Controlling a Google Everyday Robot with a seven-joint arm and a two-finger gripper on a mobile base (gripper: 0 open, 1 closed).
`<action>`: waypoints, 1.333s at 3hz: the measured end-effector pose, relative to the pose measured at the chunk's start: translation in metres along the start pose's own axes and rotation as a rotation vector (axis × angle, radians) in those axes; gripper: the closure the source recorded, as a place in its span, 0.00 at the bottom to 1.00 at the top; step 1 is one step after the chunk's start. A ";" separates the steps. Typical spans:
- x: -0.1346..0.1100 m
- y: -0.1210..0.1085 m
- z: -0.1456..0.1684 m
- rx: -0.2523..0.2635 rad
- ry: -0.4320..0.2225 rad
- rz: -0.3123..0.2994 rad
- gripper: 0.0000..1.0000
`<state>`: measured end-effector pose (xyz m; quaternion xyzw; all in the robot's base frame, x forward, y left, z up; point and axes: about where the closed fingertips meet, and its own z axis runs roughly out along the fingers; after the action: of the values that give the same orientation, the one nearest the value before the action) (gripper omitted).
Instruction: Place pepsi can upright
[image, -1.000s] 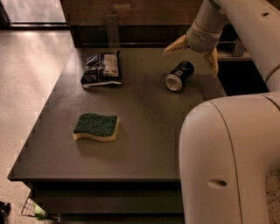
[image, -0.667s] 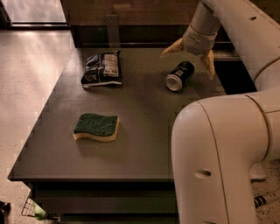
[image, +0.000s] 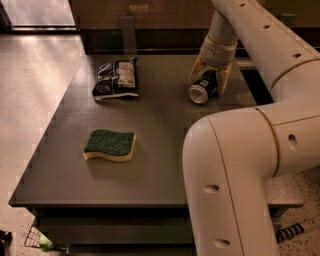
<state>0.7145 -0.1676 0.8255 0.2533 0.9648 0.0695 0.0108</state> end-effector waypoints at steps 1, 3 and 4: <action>-0.007 0.006 0.005 -0.016 -0.019 0.001 0.69; -0.011 0.010 0.005 -0.025 -0.030 0.000 1.00; -0.011 0.010 0.004 -0.025 -0.030 0.000 1.00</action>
Offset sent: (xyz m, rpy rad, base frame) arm 0.0061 0.0015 -0.0027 0.0028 -0.0162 -0.0033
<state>0.7288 -0.1639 0.8228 0.2543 0.9636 0.0779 0.0286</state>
